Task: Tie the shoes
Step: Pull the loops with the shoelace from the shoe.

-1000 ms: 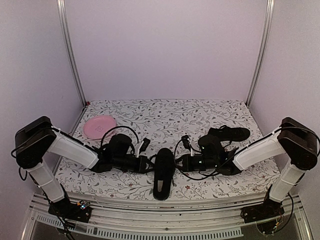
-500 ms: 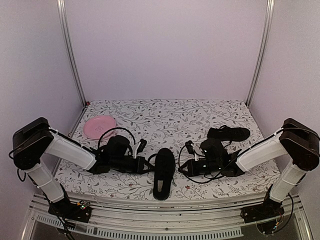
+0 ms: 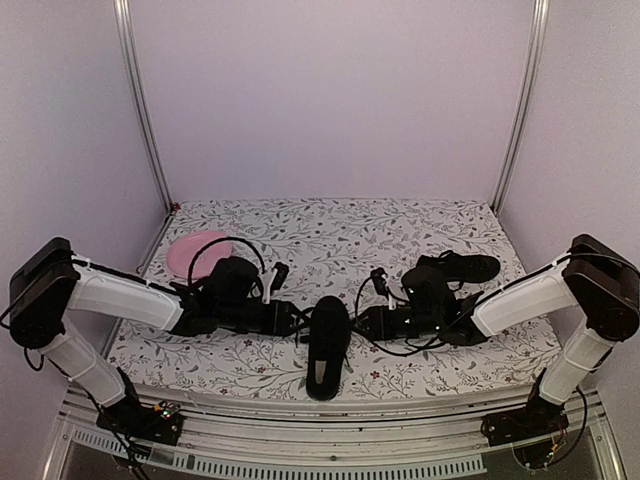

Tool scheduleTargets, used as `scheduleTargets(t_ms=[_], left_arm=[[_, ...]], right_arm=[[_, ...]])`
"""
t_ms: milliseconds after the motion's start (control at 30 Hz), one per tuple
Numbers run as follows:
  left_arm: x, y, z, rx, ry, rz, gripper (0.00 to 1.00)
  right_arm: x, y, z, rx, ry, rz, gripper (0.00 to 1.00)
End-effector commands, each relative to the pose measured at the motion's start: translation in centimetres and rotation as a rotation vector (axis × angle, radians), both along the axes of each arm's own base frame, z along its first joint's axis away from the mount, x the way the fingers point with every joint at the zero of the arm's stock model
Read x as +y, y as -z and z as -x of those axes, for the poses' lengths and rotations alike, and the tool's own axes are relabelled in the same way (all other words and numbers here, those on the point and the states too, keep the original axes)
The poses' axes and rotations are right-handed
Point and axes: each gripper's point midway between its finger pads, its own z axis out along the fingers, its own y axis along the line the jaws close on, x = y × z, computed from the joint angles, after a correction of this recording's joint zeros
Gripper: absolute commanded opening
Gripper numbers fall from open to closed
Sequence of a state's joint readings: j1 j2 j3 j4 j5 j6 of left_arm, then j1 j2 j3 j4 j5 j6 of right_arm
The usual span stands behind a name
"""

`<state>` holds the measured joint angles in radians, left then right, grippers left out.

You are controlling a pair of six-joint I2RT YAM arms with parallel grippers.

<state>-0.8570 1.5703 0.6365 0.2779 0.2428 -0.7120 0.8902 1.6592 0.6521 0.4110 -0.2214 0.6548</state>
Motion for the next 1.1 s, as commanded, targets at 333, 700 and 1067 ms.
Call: scheduleTargets(t_ms=[333,700,1067], left_arm=[[-4.6,-2.5,-1.3,-0.163,0.124,-0.247,0.59],[-6.0,-0.8,-1.0,-0.144,0.161,-0.324,0.52],[-6.5,0.2,-0.3,-0.131,0.186,-0.349,0.43]], right_arm=[[-4.1,-1.4,-1.8,-0.054,0.136,-0.017,0.58],[-5.4,-0.8,-1.1,-0.032,0.161,-0.043,0.59],[-5.4,-0.5,-1.1,-0.021,0.159,-0.050,0.59]])
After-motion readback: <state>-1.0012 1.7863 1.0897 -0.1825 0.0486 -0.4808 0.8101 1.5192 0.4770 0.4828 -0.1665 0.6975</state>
